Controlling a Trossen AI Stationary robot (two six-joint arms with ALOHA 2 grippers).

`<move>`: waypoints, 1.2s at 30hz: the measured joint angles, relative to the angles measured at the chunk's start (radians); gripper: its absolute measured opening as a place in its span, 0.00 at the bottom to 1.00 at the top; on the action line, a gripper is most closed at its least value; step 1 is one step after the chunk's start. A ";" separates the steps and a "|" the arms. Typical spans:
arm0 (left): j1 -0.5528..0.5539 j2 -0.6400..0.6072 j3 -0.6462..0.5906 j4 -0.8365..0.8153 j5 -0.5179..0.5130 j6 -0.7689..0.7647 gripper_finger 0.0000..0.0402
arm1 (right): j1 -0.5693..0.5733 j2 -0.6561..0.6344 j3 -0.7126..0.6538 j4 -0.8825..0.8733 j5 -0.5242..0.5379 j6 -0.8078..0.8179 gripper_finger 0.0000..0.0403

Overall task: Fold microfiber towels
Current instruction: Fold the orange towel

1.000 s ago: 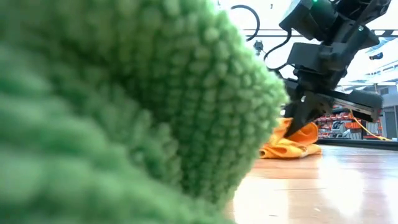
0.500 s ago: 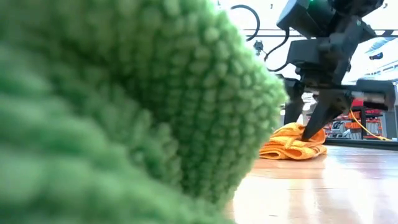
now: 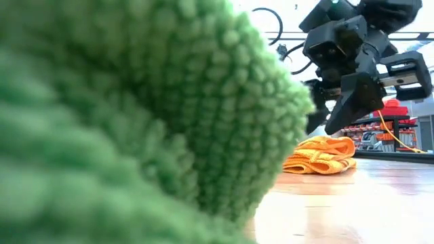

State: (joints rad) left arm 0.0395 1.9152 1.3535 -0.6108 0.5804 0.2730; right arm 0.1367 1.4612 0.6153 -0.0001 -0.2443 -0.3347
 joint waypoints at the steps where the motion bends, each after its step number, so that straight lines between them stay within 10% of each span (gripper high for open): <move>1: 0.000 0.000 -0.024 0.036 -0.001 -0.001 0.02 | 0.002 0.000 -0.026 0.059 -0.003 0.012 0.38; 36: -0.070 -0.454 -0.592 0.736 -0.310 -0.191 0.06 | -0.157 0.092 -0.219 0.716 -0.270 0.082 0.27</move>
State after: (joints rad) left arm -0.0305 1.4616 0.7612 0.1255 0.2701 0.0822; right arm -0.0200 1.5529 0.3963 0.7158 -0.5146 -0.2527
